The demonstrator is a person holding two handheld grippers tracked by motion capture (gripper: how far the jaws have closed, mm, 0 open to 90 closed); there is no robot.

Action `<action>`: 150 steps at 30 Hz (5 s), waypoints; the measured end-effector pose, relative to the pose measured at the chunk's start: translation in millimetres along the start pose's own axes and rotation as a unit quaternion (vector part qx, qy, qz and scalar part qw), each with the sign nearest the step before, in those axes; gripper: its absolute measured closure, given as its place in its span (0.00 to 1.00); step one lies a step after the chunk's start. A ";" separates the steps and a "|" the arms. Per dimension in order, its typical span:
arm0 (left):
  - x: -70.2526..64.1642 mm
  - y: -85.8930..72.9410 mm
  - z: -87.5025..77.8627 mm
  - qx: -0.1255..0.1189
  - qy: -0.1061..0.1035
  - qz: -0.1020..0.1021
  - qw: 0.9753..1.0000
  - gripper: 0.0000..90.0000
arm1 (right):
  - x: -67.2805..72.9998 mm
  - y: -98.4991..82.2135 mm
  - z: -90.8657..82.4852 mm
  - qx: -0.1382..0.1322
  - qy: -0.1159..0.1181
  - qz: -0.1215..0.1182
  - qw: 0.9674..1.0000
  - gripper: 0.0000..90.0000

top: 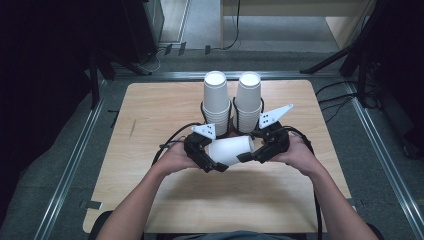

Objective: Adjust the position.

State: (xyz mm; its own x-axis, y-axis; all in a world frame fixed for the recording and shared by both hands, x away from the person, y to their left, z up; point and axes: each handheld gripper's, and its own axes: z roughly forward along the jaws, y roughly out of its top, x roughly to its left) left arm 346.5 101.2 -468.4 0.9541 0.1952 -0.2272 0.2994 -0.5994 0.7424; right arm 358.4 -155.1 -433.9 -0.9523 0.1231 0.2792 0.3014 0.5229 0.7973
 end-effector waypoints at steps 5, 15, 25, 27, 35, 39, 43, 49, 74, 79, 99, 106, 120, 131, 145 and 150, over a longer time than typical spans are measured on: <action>4.6 -0.7 -6.8 -0.002 -0.013 -0.022 1.000 0.10 | 1.3 0.4 0.1 0.004 -0.015 0.002 1.000 0.19; 5.7 5.6 -20.4 0.036 0.012 -0.028 0.999 0.10 | -1.6 -7.2 4.5 0.041 -0.029 -0.013 0.999 0.19; 13.5 14.5 -22.2 0.097 0.015 -0.016 0.995 0.10 | -3.8 -11.7 8.5 0.068 -0.050 -0.035 0.996 0.21; 14.7 18.1 -19.5 0.120 0.015 -0.010 0.993 0.10 | -3.5 -12.5 10.0 0.071 -0.053 -0.044 0.995 0.21; 17.9 26.1 -12.6 0.171 0.012 0.001 0.985 0.10 | -2.2 -11.9 12.6 0.081 -0.054 -0.044 0.994 0.21; 18.7 29.0 -8.5 0.193 0.011 0.009 0.981 0.10 | -3.9 -11.9 16.3 0.083 -0.058 -0.047 0.994 0.21; 18.7 29.8 -1.0 0.216 0.005 0.013 0.976 0.10 | -4.6 -11.7 21.2 0.090 -0.057 -0.048 0.993 0.21; 18.6 27.6 12.1 0.238 -0.003 0.015 0.971 0.10 | -4.9 -11.2 29.2 0.097 -0.048 -0.049 0.993 0.21; 9.8 25.7 27.4 0.209 0.016 0.032 0.977 0.01 | -1.6 -16.3 48.9 0.151 -0.047 -0.072 0.985 0.23; 8.0 24.7 21.8 0.176 0.018 0.034 0.984 0.00 | -2.0 -15.2 45.9 0.139 -0.049 -0.077 0.986 0.23; 2.8 12.9 7.8 0.053 0.013 -0.011 0.998 0.00 | 0.3 -13.1 26.6 0.083 -0.046 -0.081 0.992 0.23; -1.8 9.6 5.9 0.016 0.001 -0.027 1.000 0.00 | 3.2 -12.0 25.3 0.073 -0.041 -0.086 0.993 0.23; 0.9 9.4 4.1 0.030 -0.016 -0.044 0.998 0.07 | 6.1 -11.5 35.6 0.086 -0.034 -0.094 0.991 0.23; 3.9 11.6 -1.8 0.035 -0.037 -0.054 0.997 0.11 | 5.5 -11.2 35.2 0.077 -0.023 -0.081 0.993 0.23; 2.4 21.1 -14.3 0.059 -0.022 -0.032 0.997 0.11 | 2.0 -9.9 30.9 0.090 -0.020 -0.032 0.995 0.15; 4.7 25.8 -14.9 0.076 -0.007 -0.022 0.997 0.11 | 0.7 -10.7 30.3 0.092 -0.026 -0.037 0.995 0.15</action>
State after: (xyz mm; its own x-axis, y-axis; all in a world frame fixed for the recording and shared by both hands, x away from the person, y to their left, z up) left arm 358.5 98.2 -441.0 0.9398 0.2138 -0.2664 0.3375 -0.7017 0.6274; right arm 353.1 -135.0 -458.5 -0.9744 0.1192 0.1908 0.2203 0.6774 0.7018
